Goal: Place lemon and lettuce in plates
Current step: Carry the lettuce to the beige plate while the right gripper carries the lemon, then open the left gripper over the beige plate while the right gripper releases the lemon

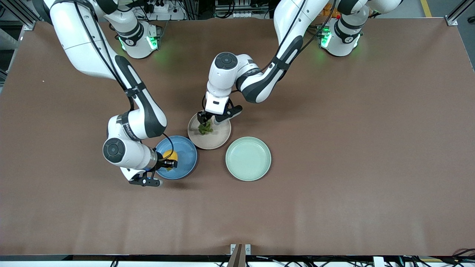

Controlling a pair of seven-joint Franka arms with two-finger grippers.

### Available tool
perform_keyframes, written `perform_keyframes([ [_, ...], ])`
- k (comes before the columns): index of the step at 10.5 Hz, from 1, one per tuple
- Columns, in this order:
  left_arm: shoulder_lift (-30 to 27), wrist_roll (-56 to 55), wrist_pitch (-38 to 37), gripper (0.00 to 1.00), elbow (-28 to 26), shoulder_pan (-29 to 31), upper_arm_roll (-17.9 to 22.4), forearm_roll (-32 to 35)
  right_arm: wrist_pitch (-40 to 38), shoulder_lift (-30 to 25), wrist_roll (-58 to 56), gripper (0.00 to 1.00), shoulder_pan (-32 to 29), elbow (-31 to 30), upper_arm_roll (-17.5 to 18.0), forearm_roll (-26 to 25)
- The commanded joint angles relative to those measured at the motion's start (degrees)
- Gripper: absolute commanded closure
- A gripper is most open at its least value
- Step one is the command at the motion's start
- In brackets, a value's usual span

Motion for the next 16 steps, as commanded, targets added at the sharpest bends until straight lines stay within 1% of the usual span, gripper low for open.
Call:
perform_keyframes([
  [1, -1.13, -0.5, -4.47, 0.0, 0.54, 0.17, 1.43, 3.96, -0.19, 0.47, 1.99, 0.0, 0.66, 1.3, -0.21, 0.06],
  [2, -1.39, 1.15, -5.71, 0.0, 0.54, 0.69, 1.43, 5.8, -0.19, 0.12, 1.91, 0.0, 1.18, 1.56, -0.29, -0.12],
  [3, -2.09, 3.87, -7.03, 0.0, 0.54, 2.35, 1.43, 6.08, -0.37, -0.24, 1.65, 0.0, 1.1, 1.82, -0.29, -0.04],
  [6, -4.2, 12.84, -14.58, 0.0, 0.54, 5.61, 1.25, 6.0, -1.68, -0.85, 1.29, 0.0, 0.22, 3.14, -0.29, 0.31],
  [8, -5.52, 16.18, -17.66, 0.0, -0.07, 8.68, 1.17, 5.73, -1.77, -1.9, 1.55, 0.0, 0.13, 3.76, -0.29, 0.49],
  [12, -8.07, 24.97, -20.4, 0.0, -2.45, 17.64, 0.55, 5.03, -2.73, -3.49, 1.47, 0.0, -1.0, 3.93, -0.47, 0.58],
  [14, -8.25, 28.14, -22.07, 0.0, -2.54, 20.19, 0.46, 4.94, -3.96, -4.37, 1.21, 0.0, -2.06, 3.85, -0.56, 0.14],
  [16, -9.13, 32.96, -23.47, 0.0, -2.72, 23.88, 0.37, 4.94, -4.23, -4.63, -3.33, 0.0, -3.47, 3.85, -0.65, -0.13],
])
